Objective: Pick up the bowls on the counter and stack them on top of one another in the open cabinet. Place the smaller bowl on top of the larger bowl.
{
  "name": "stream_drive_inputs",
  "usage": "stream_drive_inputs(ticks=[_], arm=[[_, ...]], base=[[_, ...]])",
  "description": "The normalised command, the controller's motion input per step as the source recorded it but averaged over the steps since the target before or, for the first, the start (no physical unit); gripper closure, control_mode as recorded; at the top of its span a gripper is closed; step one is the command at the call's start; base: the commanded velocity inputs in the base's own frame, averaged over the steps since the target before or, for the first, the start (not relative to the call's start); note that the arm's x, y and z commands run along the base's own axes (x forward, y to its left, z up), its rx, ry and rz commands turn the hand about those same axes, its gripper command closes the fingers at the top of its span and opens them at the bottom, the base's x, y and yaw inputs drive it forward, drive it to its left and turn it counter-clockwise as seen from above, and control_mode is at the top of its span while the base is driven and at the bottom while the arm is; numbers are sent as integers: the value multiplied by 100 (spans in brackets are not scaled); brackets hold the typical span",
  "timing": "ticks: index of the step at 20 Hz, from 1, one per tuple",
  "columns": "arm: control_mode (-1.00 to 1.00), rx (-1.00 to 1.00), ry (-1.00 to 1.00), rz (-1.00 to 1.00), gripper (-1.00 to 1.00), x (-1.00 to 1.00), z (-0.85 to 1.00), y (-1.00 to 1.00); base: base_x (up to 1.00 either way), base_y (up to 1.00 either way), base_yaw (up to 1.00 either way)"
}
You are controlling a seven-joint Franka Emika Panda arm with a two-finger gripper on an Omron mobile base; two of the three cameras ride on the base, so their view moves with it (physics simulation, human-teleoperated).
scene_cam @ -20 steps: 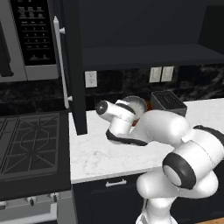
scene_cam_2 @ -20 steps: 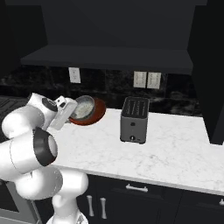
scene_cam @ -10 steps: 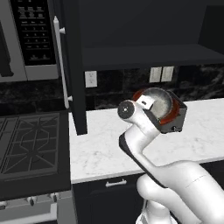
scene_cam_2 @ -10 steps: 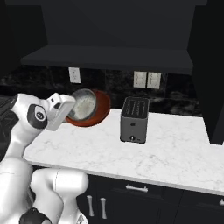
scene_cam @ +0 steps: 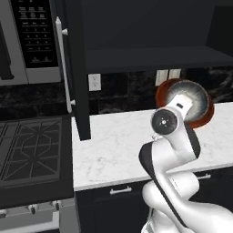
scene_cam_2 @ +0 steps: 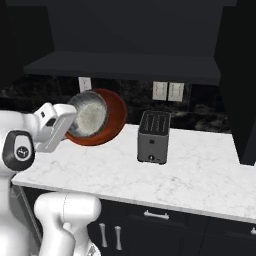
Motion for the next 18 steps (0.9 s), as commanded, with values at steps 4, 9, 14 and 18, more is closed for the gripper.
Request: stream_drive_inputs(ticks=[4,9,14,18], arm=[[-100,0,0,14,100,-45,100,5],[-100,0,0,25,100,-17,100,11],[-100,0,-1,22,100,1,100,12],[-100,-8,3,17,100,74,31,29]], base=[[0,0,0],[0,0,0],[0,0,0],[0,0,0]])
